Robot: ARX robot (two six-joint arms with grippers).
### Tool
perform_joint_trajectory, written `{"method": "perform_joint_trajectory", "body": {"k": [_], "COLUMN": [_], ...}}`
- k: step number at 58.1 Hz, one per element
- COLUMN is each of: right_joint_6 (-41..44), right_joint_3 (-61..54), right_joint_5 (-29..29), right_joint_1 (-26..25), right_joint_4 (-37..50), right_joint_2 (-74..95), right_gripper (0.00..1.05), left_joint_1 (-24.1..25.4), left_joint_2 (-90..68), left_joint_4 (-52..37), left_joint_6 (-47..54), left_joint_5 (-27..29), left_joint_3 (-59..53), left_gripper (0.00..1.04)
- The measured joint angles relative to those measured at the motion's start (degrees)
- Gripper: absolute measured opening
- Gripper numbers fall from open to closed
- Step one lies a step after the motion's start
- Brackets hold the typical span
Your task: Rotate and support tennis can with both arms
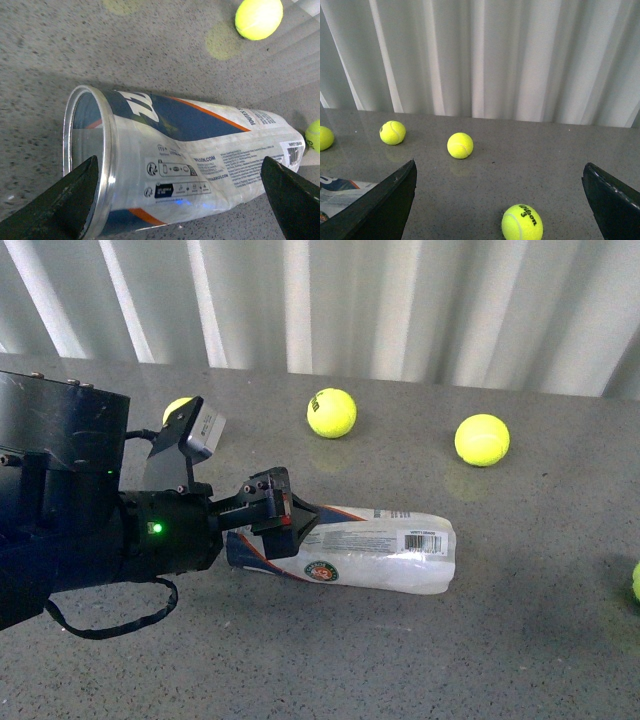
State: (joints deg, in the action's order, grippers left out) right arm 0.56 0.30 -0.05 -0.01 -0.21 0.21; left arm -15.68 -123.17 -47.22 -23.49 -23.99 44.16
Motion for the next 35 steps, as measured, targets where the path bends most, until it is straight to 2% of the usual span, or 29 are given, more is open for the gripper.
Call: {"method": "perform_joint_trajectory", "body": {"k": [25,35], "right_joint_6": [0.0,0.0], "right_joint_3": [0.0,0.0], "right_joint_5": [0.0,0.0], "right_joint_1": [0.0,0.0], "right_joint_4": [0.0,0.0], "right_joint_2": [0.0,0.0], "right_gripper": [0.98,0.98], "left_joint_1": [-0.26,-0.31], "left_joint_2": [0.59,7.43], "left_joint_4": [2.03,7.74], "left_joint_6": [-1.9,1.42], "left_joint_5": [-1.03,-4.46], "left_joint_3": [0.7,-0.02], "left_gripper": [0.24,0.05]}}
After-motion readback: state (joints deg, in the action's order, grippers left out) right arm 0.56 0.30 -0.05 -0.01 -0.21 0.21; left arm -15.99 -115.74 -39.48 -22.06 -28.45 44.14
